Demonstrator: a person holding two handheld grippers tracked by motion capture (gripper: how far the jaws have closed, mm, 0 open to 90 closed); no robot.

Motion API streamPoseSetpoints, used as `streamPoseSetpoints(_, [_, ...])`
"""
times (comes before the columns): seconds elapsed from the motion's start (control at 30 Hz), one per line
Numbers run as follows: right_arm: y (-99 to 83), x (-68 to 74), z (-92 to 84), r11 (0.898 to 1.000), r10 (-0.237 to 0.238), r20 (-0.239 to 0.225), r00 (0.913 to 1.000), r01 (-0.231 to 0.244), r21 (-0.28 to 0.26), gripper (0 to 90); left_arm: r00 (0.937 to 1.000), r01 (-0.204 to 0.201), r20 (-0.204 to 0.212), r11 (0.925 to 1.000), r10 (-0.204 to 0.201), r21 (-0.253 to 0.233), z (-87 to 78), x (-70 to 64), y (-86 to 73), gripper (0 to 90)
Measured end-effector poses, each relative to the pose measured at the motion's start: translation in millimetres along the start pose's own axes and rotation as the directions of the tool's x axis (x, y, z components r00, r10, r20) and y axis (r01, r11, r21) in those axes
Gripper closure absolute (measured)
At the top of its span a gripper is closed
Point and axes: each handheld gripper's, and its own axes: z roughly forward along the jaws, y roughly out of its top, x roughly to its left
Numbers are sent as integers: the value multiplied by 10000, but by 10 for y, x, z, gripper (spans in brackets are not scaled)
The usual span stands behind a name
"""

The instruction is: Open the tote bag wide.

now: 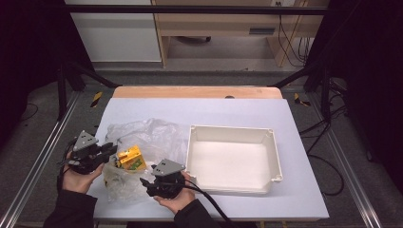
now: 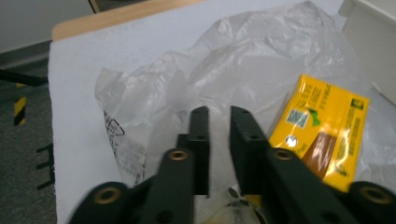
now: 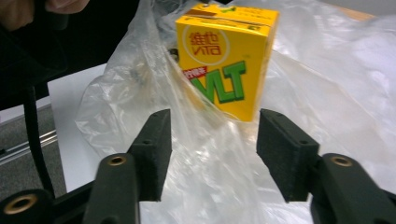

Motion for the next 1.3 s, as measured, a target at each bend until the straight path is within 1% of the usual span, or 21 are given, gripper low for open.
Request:
streamPoseSetpoints(0.07, [-21,-12,18,9997,62,5,10000,-62,251,419,10000,-44,27,9999,43,149,14,38,-43,900])
streamPoseSetpoints(0.2, [-91,5,107,9961,-190,166,9997,175,862,453,9998,-32,-191,9991,40,422,25,106,-113,900])
streamPoseSetpoints(0.23, [-129,12,141,9935,-287,308,9991,251,1114,483,9994,-50,-342,9986,68,523,18,136,-135,900])
streamPoseSetpoints(0.27, [-129,12,141,9935,-287,308,9991,251,1114,483,9989,24,-462,9986,1,533,19,155,-156,900])
streamPoseSetpoints(0.3, [-160,21,180,9892,-488,439,9978,422,1401,525,9978,24,-670,9972,27,753,8,204,-197,900])
streamPoseSetpoints(0.33, [-160,21,180,9892,-488,439,9978,422,1401,525,9969,21,-789,9963,48,865,3,240,-226,900])
streamPoseSetpoints(0.4, [-181,35,206,9855,-663,552,9963,568,1597,602,9940,260,-1086,9932,-137,1131,-8,355,-334,900])
streamPoseSetpoints(0.53, [-217,34,268,9786,-476,520,9975,362,2028,800,9901,723,-1301,9862,-530,1489,0,537,-533,900])
streamPoseSetpoints(0.6, [-222,34,292,9760,-379,393,9985,285,2158,891,9886,783,-1401,9826,-548,1682,0,581,-585,900])
streamPoseSetpoints(0.77, [-176,65,338,9795,-304,31,9995,292,1991,900,9809,911,-1875,9747,-524,2041,7,682,-694,900])
streamPoseSetpoints(0.87, [-107,140,383,9863,-200,-511,9985,281,1628,900,9739,1242,-2136,9683,-771,2168,19,776,-788,900])
streamPoseSetpoints(0.93, [-91,175,425,9863,-242,-588,9980,335,1618,900,9751,1488,-1895,9732,-1150,1751,-30,817,-808,900])
streamPoseSetpoints(0.97, [-105,192,478,9838,-333,-577,9978,429,1742,900,9747,1549,-1816,9797,-1305,1275,-85,824,-796,900])
streamPoseSetpoints(1.0, [-105,192,478,9838,-333,-577,9978,429,1742,900,9732,1630,-1788,9822,-1445,934,-124,819,-779,900])
streamPoseSetpoints(1.03, [-114,193,493,9827,-332,-580,9978,432,1803,900,9736,1732,-1563,9844,-1662,323,-194,810,-743,900])
streamPoseSetpoints(1.07, [-128,198,513,9815,-313,-517,9982,404,1870,900,9741,1689,-1517,9856,-1676,-48,-254,792,-709,900])
streamPoseSetpoints(1.1, [-138,201,529,9815,-287,-498,9983,376,1876,900,9751,1697,-1362,9842,-1751,-505,-317,763,-664,900])
streamPoseSetpoints(1.17, [-150,205,546,9826,-289,-596,9978,393,1815,900,9767,1697,-1162,9807,-1806,-974,-396,713,-611,898])
streamPoseSetpoints(1.2, [-153,209,548,9829,-299,-602,9977,403,1799,900,9765,1749,-1041,9761,-1887,-1288,-444,669,-573,813])
streamPoseSetpoints(1.23, [-153,211,545,9834,-310,-617,9976,415,1769,900,9795,1722,-777,9729,-1857,-1544,-502,606,-527,748])
streamPoseSetpoints(1.3, [-141,210,526,9855,-289,-643,9975,392,1652,900,9842,1421,-775,9713,-1592,-1907,-576,481,-468,652])
